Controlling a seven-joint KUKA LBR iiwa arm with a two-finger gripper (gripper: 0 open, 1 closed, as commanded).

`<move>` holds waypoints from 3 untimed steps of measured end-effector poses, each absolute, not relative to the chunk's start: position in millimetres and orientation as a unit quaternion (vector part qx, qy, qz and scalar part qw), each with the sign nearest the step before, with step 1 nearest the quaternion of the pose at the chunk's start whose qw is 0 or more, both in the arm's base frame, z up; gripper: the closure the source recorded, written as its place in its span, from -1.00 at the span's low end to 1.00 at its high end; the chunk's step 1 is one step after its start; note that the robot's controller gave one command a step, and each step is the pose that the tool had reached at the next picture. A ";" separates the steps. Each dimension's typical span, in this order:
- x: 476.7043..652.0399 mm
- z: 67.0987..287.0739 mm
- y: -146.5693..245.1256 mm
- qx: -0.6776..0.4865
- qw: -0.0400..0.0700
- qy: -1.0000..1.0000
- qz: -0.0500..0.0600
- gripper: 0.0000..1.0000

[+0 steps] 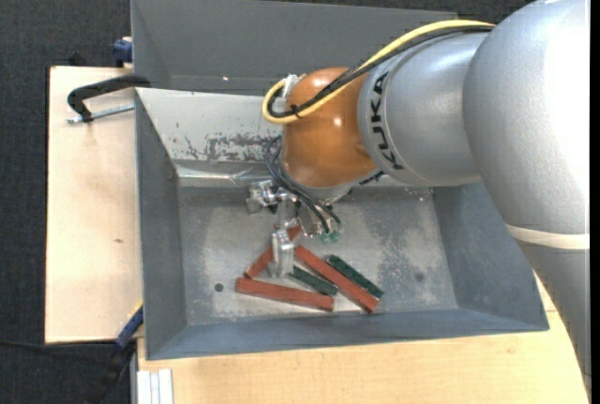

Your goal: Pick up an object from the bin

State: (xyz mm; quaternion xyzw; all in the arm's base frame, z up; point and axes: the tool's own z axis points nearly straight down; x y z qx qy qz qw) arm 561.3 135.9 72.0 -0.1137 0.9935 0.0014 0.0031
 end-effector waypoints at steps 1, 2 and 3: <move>561.2 71.8 135.8 -0.114 0.003 0.993 0.001 -1.00; 563.2 72.6 149.1 -0.271 0.003 0.963 0.002 1.00; 563.2 72.0 148.3 -0.270 0.002 0.963 0.001 -1.00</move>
Offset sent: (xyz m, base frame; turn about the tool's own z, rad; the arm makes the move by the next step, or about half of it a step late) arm 0.0003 0.0108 -0.0020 -0.3217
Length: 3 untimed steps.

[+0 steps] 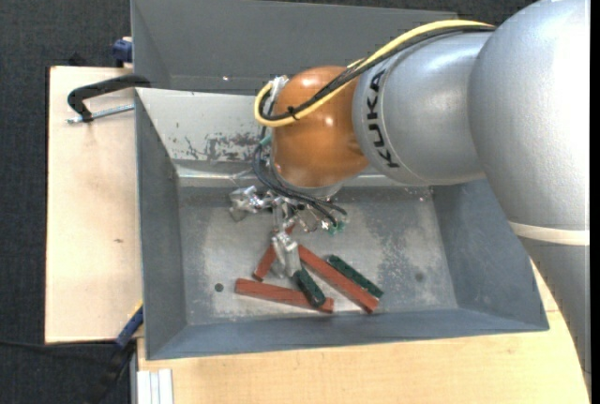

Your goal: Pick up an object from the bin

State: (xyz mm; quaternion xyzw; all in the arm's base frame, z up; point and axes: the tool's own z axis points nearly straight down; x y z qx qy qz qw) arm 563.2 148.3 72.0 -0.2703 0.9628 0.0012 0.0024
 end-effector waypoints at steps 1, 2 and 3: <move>562.7 71.5 148.1 -0.270 0.002 0.963 0.001 1.00; 562.7 71.4 148.1 -0.270 0.002 0.963 0.001 1.00; 589.6 192.1 151.3 -0.261 0.003 0.965 0.001 1.00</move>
Offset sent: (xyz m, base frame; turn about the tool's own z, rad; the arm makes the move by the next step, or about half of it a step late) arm 0.0000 0.0000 0.0000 0.0000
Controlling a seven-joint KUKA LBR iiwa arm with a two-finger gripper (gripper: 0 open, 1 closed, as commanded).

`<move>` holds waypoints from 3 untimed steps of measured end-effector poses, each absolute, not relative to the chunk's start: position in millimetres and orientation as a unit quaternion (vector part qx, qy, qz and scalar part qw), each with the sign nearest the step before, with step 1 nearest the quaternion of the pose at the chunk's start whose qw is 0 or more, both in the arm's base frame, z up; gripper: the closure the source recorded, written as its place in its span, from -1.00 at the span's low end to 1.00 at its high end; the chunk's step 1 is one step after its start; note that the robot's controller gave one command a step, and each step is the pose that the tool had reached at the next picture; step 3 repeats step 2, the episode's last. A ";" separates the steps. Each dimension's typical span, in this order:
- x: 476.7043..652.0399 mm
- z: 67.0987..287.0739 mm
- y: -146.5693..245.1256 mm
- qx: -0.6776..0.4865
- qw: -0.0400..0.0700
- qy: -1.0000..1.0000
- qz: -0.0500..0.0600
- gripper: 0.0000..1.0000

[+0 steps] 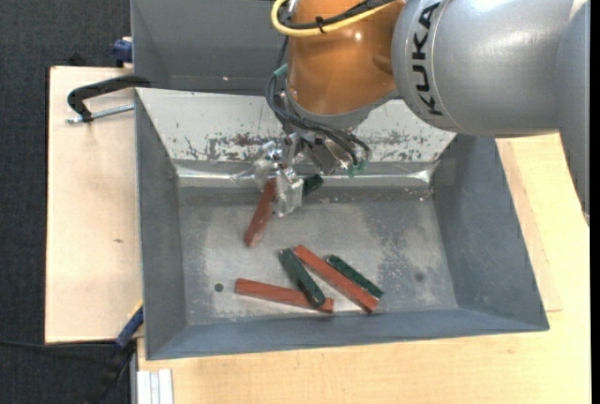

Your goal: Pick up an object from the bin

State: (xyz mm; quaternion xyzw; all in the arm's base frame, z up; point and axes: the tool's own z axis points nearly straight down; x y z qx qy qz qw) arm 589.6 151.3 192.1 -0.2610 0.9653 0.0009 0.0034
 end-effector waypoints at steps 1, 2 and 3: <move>589.5 192.0 151.3 -0.261 0.003 0.965 0.001 1.00; 593.4 213.3 143.4 -0.253 0.004 0.967 0.001 1.00; 593.4 213.3 143.4 -0.253 0.004 0.967 0.001 1.00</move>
Offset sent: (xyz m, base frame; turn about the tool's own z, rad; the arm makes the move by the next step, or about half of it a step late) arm 0.0038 -0.0121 0.0254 0.0195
